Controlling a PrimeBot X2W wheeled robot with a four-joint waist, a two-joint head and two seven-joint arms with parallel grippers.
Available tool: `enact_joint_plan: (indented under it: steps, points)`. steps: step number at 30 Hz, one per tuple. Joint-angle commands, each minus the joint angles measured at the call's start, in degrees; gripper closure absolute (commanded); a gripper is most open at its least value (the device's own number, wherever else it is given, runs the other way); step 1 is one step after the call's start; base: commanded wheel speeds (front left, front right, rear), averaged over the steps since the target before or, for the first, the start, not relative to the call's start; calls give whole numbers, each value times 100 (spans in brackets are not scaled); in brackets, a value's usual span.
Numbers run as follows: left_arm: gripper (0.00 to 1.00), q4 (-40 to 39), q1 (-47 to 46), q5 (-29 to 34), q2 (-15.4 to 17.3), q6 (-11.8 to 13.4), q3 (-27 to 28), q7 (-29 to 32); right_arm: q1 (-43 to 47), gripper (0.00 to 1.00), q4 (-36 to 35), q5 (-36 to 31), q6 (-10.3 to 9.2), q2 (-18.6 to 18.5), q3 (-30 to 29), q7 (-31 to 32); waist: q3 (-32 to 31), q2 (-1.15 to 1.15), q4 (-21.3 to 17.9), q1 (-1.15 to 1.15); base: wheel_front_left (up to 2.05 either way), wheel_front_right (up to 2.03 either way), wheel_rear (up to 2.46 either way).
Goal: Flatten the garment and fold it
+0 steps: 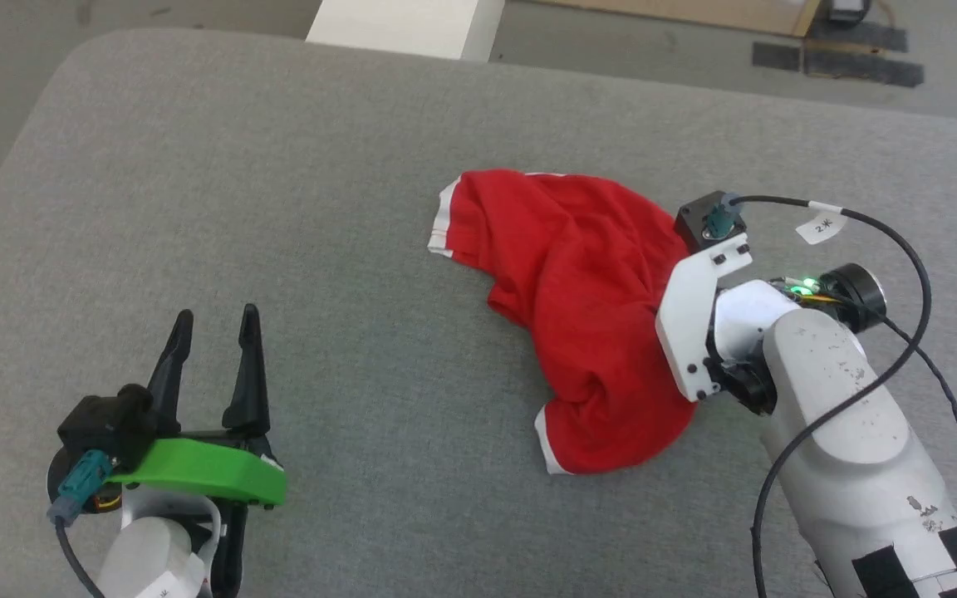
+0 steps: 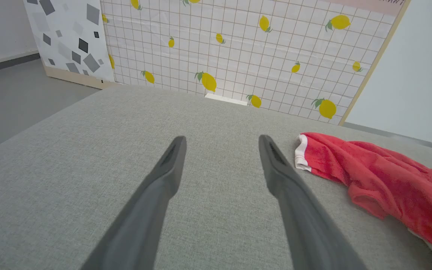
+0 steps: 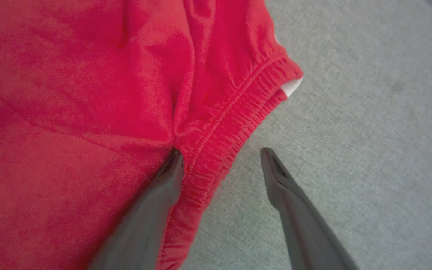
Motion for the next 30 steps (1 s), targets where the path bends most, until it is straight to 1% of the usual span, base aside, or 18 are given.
enact_joint_plan:
  steps: [1,7,8,9,10,13,17,18,19,21,24,27,29,30]
  points:
    - [0,29,-130,120,-70,-66,41,-21,-13,0,93,-70,-9,-10,-4,117,229,57,201,0,0,0,0]
    - [0,142,-224,344,-266,-237,183,-21,227,0,298,-116,-9,-10,158,542,250,57,216,0,0,0,0]
    - [0,156,-237,375,-277,-258,217,-21,260,7,294,-69,-9,-10,124,560,225,57,191,0,0,0,0]
    - [0,170,-240,397,-285,-271,244,-21,279,83,275,-29,-9,-10,105,537,200,57,169,0,0,0,0]
    - [0,183,-242,419,-292,-286,277,-21,298,100,234,38,-9,-10,91,464,159,57,137,0,0,0,0]
    - [0,193,-239,478,-303,-317,330,-21,327,100,88,206,-9,-10,-37,203,37,57,51,0,0,0,0]
    - [0,207,-172,548,-308,-338,392,-21,423,100,-312,428,-9,-10,-362,-300,-173,57,-114,0,0,0,0]
    - [0,213,-143,562,-311,-342,412,-21,482,100,-485,413,-9,-10,-500,-433,-230,57,-166,0,0,0,0]
    - [0,223,-57,590,-329,-348,446,-21,793,100,-998,301,-9,-10,-980,-596,-368,57,-284,0,0,0,0]
    - [0,244,6,601,-336,-352,438,-21,1122,100,-1362,119,-9,-10,-1378,-525,-437,57,-348,0,0,0,0]
    - [0,306,74,598,-334,-357,401,-21,1751,100,-1798,-95,-9,-10,-1964,-207,-499,57,-419,0,0,0,0]
    - [0,371,86,581,-308,-359,376,-21,2296,100,-2000,34,-9,-10,-2306,106,-515,57,-462,0,0,0,0]
    - [0,391,95,573,-291,-361,373,-21,2527,100,-2071,164,-9,-10,-2443,146,-511,57,-496,0,0,0,0]
    - [0,409,97,571,-277,-361,363,-21,2591,64,-2119,260,-9,-10,-2497,69,-504,57,-511,0,0,0,0]
